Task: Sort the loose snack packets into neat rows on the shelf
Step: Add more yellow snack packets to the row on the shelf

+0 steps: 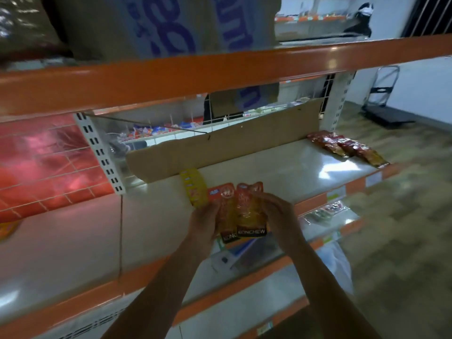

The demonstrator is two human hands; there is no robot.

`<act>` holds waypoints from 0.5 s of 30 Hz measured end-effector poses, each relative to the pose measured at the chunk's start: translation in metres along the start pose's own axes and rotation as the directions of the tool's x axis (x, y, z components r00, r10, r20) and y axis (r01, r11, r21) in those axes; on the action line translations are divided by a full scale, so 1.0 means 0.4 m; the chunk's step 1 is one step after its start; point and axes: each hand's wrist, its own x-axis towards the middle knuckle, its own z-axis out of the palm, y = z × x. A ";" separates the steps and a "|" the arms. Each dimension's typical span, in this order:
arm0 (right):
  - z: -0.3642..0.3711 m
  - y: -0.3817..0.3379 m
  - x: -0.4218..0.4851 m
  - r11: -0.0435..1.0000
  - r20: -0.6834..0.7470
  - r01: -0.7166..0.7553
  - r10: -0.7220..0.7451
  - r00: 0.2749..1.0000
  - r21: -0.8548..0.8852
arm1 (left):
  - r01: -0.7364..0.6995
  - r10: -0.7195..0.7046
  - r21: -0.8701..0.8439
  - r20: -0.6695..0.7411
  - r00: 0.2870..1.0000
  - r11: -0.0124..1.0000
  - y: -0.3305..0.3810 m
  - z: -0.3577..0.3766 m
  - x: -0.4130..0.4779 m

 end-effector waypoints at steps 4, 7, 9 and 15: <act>-0.110 0.005 0.024 0.998 -0.078 0.024 -0.029 0.997 -0.057 | 0.031 -0.029 -0.016 0.123 0.992 0.999 -0.001 0.136 -0.006; -0.184 0.022 0.061 0.998 -0.146 0.009 -0.018 0.989 -0.063 | 0.080 -0.081 0.015 0.192 0.978 0.997 -0.014 0.223 0.021; -0.233 0.033 0.096 1.000 -0.171 -0.012 0.011 0.985 -0.001 | 0.089 -0.097 0.049 0.224 0.970 0.995 -0.025 0.281 0.057; -0.400 0.079 0.261 0.996 -0.213 -0.092 0.093 0.973 0.016 | 0.095 -0.116 0.108 0.212 0.970 0.990 -0.055 0.470 0.219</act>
